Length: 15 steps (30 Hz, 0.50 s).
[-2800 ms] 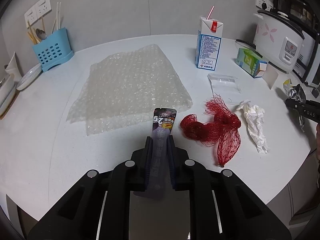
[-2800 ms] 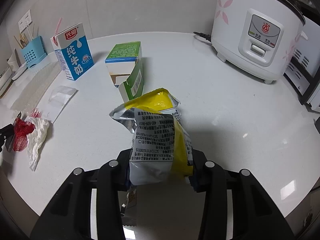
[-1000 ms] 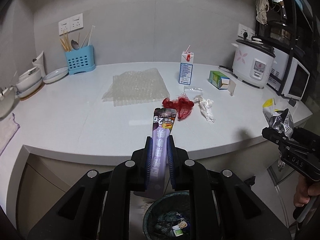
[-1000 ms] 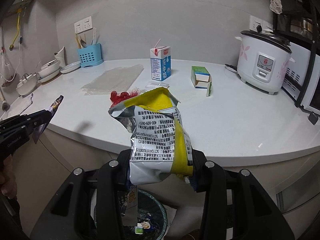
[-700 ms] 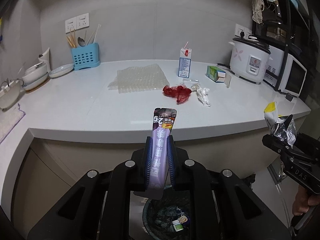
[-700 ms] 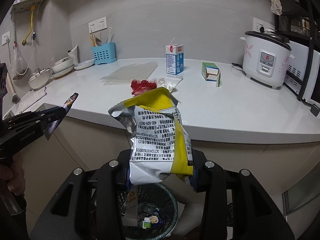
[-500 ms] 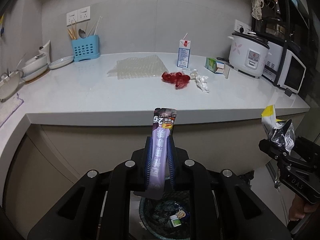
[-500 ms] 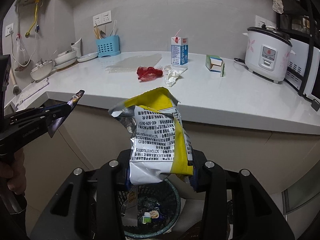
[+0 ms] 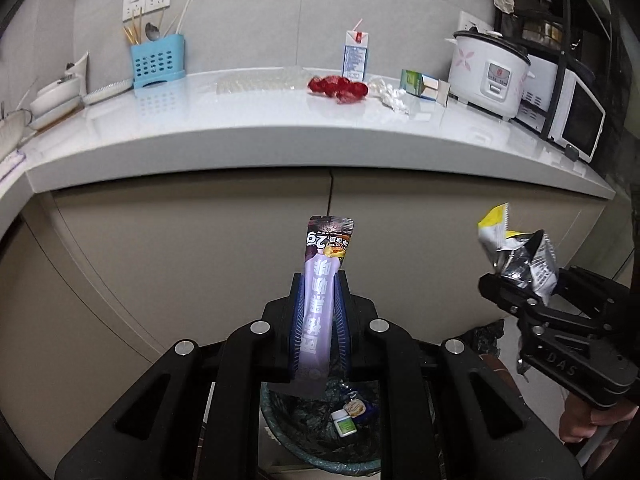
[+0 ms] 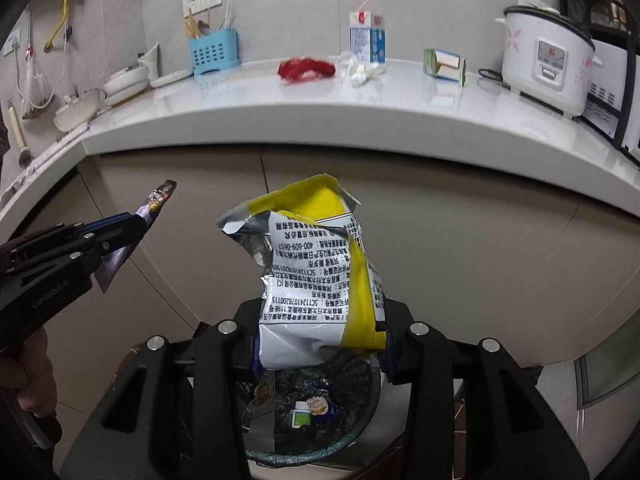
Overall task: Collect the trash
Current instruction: 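Carry the snack stick and chip bag down over the wastebasket with both tools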
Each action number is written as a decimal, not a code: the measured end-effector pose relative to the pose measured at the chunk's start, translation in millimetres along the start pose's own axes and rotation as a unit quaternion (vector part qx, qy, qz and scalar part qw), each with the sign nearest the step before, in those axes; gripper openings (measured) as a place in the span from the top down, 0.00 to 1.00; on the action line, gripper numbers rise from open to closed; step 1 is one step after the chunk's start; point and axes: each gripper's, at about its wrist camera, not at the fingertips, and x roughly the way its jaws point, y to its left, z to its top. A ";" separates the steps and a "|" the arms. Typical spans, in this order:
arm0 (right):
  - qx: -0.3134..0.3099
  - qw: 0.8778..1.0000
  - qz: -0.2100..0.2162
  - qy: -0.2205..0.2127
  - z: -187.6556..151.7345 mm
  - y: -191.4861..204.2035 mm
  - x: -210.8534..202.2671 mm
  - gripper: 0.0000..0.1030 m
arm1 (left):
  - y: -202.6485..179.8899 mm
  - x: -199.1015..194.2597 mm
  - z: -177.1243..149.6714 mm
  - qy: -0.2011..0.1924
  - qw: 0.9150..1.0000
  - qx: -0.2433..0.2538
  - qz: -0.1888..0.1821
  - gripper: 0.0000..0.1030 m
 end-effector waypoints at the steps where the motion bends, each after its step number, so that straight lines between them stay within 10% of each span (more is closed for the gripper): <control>1: 0.001 1.000 0.001 0.004 -5.1 1.0 4.1 0.61 | 1.3 2.9 -4.6 0.003 1.000 -0.001 0.000 0.86; 15: 0.003 0.998 0.005 0.063 -56.8 12.8 67.9 0.61 | 8.4 62.4 -56.0 0.054 0.998 -0.016 -0.015 0.86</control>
